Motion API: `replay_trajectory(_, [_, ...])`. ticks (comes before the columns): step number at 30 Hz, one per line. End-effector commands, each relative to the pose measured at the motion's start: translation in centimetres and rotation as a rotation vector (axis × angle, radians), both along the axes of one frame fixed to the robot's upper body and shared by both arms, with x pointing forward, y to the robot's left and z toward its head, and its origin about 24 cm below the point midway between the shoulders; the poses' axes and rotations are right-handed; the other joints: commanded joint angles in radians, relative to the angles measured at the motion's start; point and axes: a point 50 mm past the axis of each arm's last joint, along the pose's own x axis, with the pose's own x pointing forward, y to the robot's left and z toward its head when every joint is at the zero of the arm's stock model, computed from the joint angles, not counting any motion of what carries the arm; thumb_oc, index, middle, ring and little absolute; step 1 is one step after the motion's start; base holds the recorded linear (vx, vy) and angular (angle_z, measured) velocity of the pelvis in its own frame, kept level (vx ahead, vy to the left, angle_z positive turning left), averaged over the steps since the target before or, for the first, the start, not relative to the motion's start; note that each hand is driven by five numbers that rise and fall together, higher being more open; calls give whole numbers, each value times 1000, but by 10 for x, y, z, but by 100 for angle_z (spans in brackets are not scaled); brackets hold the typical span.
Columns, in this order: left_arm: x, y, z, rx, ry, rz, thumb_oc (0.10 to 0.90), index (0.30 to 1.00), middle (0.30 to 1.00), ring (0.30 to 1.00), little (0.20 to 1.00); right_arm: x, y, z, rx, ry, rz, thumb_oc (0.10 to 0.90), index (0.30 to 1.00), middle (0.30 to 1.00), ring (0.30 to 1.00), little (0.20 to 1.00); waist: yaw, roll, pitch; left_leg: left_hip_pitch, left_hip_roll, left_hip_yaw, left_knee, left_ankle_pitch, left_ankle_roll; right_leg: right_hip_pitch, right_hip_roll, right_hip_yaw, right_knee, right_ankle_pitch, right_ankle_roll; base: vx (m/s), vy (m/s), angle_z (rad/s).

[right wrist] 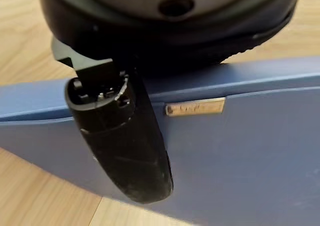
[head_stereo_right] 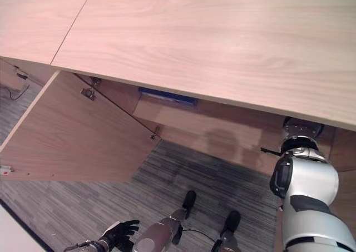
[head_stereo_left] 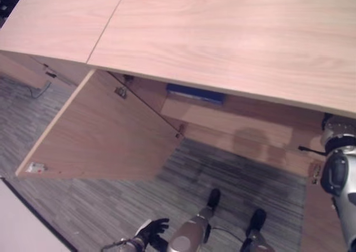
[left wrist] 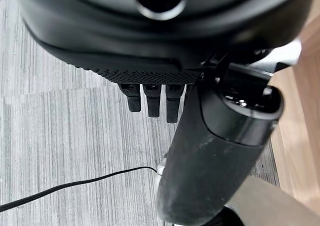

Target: Put the empty folder in the office cabinet

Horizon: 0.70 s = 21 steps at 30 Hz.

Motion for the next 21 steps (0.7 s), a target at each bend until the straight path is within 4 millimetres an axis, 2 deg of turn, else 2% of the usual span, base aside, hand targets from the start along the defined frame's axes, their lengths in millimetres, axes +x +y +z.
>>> replay_trajectory(1, [10,34,11,83,-41,18,800,900,900,900,900,-10,-20,97,-234,-240,-56,400,300,300,300,300,27,-33,-4,-3,-12,53,150,-181,-20,-55,-55,72,171,-154,43,7,25,6])
replay_trajectory(4, [12,32,12,67,-50,6,800,900,900,900,900,-8,-16,110,-272,-259,-45,400,300,300,300,300,28,-21,-7,-33,-18,54,154,-180,-21,-107,-61,82,208,-169,41,15,28,4])
replay_trajectory(11, [18,37,16,96,-73,-5,800,900,900,900,900,-5,-9,117,-245,-289,-37,400,300,300,300,300,26,-14,0,-86,-38,58,204,-203,-21,-191,-77,97,300,-191,37,0,18,5])
replay_trajectory(13, [23,38,19,94,-92,9,800,900,900,900,900,0,0,122,-242,-323,-19,400,300,300,300,300,26,-11,8,-113,-45,56,236,-215,-21,-223,-82,103,341,-198,39,-2,9,9])
replay_trajectory(16, [26,38,20,93,-100,13,800,900,900,900,900,3,4,119,-229,-320,-8,400,300,300,300,300,24,-13,14,-139,-52,57,268,-228,-20,-252,-89,109,381,-212,39,19,-7,6])
replay_trajectory(17, [29,38,22,94,-108,5,800,900,900,900,900,6,8,116,-223,-310,9,400,300,300,300,300,18,-15,19,-155,-57,54,304,-261,-20,-265,-93,124,421,-248,40,65,-20,7])
replay_trajectory(19, [29,38,23,93,-112,5,800,900,900,900,900,8,10,114,-225,-302,17,400,300,300,300,300,16,-11,32,-181,-59,59,330,-248,-17,-286,-101,115,446,-228,36,-14,-5,18])
replay_trajectory(20, [33,40,25,86,-125,23,800,900,900,900,900,9,10,106,-230,-272,29,400,300,300,300,300,6,-21,35,-211,-65,53,383,-292,-16,-304,-105,134,495,-278,39,-94,6,20])
replay_trajectory(21, [33,41,25,87,-124,24,800,900,900,900,900,9,10,105,-229,-271,30,400,300,300,300,300,7,-19,41,-225,-65,57,390,-272,-14,-318,-110,123,497,-254,34,70,-52,21])
